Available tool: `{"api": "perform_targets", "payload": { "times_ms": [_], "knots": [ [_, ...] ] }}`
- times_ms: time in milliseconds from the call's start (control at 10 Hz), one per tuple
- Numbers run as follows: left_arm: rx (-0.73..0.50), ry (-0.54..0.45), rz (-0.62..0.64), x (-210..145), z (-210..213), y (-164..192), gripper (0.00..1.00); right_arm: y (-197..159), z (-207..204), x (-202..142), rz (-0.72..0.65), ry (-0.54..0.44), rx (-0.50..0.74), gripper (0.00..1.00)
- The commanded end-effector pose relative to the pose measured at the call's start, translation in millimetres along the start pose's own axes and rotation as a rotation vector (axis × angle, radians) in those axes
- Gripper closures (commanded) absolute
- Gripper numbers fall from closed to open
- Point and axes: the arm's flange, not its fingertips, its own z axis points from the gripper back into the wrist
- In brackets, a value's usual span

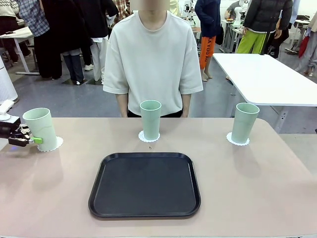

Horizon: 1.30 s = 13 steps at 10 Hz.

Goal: Place coasters on the table and set cups on them.
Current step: Take one Reusable plastic cup from the Flat Tray and place it on a coaster set by the human.

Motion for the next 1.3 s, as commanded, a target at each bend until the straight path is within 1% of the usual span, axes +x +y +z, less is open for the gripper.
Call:
{"api": "perform_targets", "payload": {
  "times_ms": [0,400,700,1000,1200],
  "knots": [
    [0.014,0.013,-0.018,-2,0,3,0.0,2,0,2,-0.009,-0.006,-0.002,0.0],
    [0.011,0.028,-0.013,-3,0,3,0.0,2,0,2,-0.009,-0.006,-0.002,0.0],
    [-0.004,0.072,-0.002,-3,1,3,0.0,2,0,2,-0.009,-0.006,-0.002,0.0],
    [-0.049,0.167,0.001,1,8,2,0.0,2,0,2,-0.009,-0.006,-0.002,0.0],
    [-0.055,0.21,-0.009,8,15,2,0.0,2,0,2,-0.009,-0.006,-0.002,0.0]
  ]
}}
